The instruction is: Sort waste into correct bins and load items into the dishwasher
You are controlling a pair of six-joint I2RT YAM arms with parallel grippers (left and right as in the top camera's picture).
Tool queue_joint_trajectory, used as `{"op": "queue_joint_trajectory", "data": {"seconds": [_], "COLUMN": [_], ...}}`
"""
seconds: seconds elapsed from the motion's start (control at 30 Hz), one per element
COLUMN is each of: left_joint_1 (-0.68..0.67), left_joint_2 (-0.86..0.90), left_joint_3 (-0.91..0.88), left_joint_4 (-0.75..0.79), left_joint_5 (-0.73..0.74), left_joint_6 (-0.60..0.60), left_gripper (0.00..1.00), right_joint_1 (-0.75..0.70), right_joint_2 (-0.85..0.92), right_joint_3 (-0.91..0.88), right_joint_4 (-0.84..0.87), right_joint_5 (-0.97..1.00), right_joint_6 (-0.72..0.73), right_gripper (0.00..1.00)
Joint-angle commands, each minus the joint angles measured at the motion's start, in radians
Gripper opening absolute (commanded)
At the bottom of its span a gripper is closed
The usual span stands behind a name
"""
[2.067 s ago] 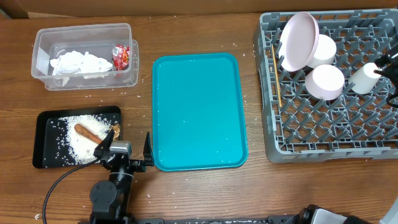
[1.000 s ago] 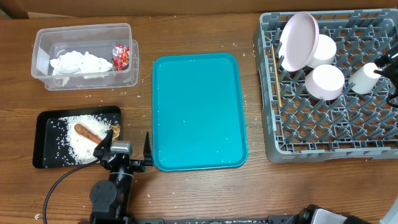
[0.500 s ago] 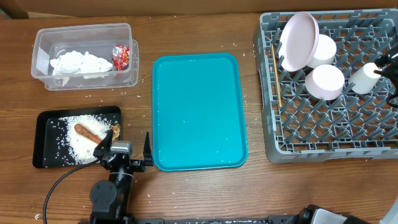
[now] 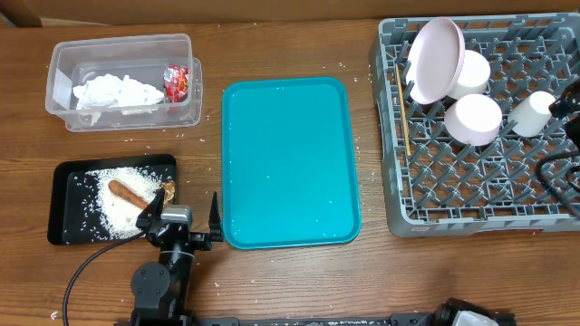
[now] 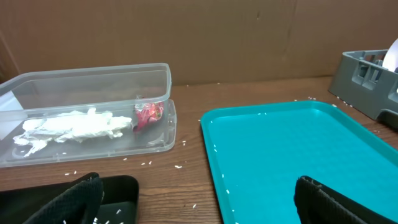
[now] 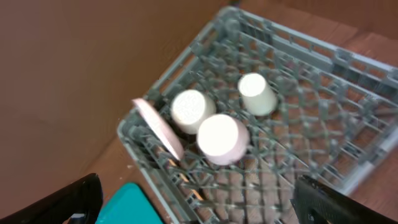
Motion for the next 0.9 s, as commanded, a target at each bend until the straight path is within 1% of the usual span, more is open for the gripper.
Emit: {"op": "queue_joint_trajectory", "data": {"seconds": [0.0,0.03,0.07,0.1,0.3,0.47,0.63,0.87], "left_joint_1": [-0.005,-0.005,-0.005,-0.005,-0.005,-0.005,-0.005,-0.005], "left_joint_2": [-0.013,-0.013,-0.013,-0.013,-0.013,-0.013,-0.013,-0.013], "left_joint_3": [-0.008,-0.008,-0.008,-0.008,-0.008,-0.008,-0.008,-0.008], "left_joint_4": [0.005,0.005,0.005,0.005,0.005,0.005,0.005,0.005], "left_joint_5": [-0.013,-0.013,-0.013,-0.013,-0.013,-0.013,-0.013,-0.013], "left_joint_6": [0.023,0.023,0.023,0.023,0.023,0.023,0.023,0.023], "left_gripper": [1.00,1.00,1.00,1.00,1.00,1.00,1.00,1.00], "right_joint_1": [0.058,0.077,0.111,0.131,0.229,0.286,0.315,0.322], "right_joint_2": [-0.053,-0.080,-0.137,-0.173,-0.371,-0.505,-0.624,-0.716], "right_joint_3": [-0.110,-0.164,-0.274,-0.348,-0.755,-1.060,-1.319,-1.546], "right_joint_4": [0.134,0.192,0.294,0.358,0.658,0.904,1.121,1.339], "right_joint_5": [0.018,0.018,0.015,0.010,-0.035,-0.085,-0.122,-0.121], "right_joint_6": [-0.006,-0.006,-0.006,-0.006,-0.006,-0.006,-0.006,-0.006], "right_gripper": [1.00,1.00,1.00,1.00,1.00,1.00,1.00,1.00]}}
